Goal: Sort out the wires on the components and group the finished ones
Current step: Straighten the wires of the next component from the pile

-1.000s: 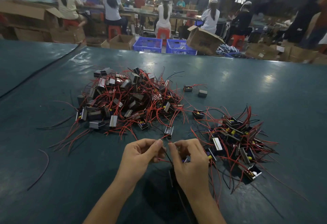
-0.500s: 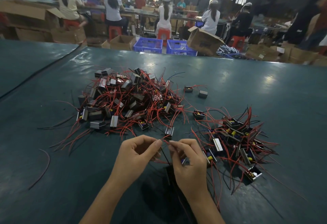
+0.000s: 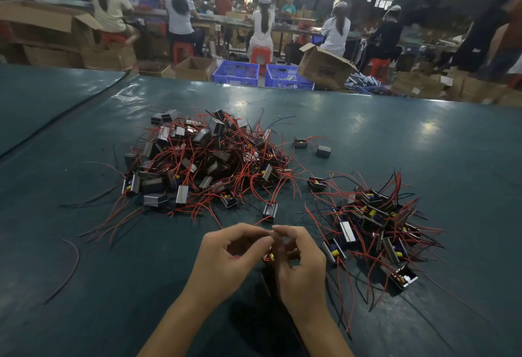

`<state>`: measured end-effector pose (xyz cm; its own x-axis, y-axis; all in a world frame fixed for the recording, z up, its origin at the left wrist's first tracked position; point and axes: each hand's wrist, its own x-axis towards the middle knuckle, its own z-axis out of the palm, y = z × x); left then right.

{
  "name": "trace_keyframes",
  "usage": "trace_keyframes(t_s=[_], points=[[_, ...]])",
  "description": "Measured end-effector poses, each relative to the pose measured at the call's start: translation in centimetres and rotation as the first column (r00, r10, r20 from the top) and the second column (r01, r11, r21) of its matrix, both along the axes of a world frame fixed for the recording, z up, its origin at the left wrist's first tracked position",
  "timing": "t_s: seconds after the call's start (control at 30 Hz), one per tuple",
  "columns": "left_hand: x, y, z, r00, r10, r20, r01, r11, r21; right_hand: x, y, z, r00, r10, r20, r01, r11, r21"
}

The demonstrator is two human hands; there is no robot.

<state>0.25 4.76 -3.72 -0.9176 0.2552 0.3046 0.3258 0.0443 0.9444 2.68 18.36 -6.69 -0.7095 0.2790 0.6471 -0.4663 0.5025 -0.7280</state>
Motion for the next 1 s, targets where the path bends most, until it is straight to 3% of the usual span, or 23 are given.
trace_keyframes(t_s=[0.17, 0.3, 0.47, 0.63, 0.87, 1.0], points=[[-0.6, -0.2, 0.1, 0.982, -0.079, 0.170, 0.051, 0.985, 0.165, 0.0, 0.0, 0.1, 0.998, -0.051, 0.020, 0.054, 0.988, -0.145], [-0.8, -0.1, -0.4, 0.975, -0.093, 0.204, 0.054, 0.981, 0.188, 0.0, 0.1, 0.2, 1.000, -0.002, 0.001, 0.002, 0.992, -0.123], [-1.0, -0.3, -0.8, 0.985, -0.109, 0.137, 0.089, 0.986, 0.143, 0.0, -0.1, -0.1, 0.998, 0.055, -0.028, -0.055, 0.998, 0.001], [-1.1, -0.7, -1.0, 1.000, -0.026, -0.002, 0.026, 0.998, 0.059, 0.0, 0.1, -0.1, 1.000, 0.024, -0.020, -0.024, 1.000, 0.014], [-1.1, -0.6, -1.3, 1.000, 0.000, 0.004, 0.000, 0.998, 0.057, 0.0, 0.1, -0.1, 0.999, 0.048, -0.025, -0.045, 0.994, 0.096], [-1.2, -0.8, -1.5, 0.985, 0.047, -0.164, -0.060, 0.995, -0.080, 0.1, 0.1, -0.1, 0.999, 0.037, -0.010, -0.036, 0.993, 0.114]])
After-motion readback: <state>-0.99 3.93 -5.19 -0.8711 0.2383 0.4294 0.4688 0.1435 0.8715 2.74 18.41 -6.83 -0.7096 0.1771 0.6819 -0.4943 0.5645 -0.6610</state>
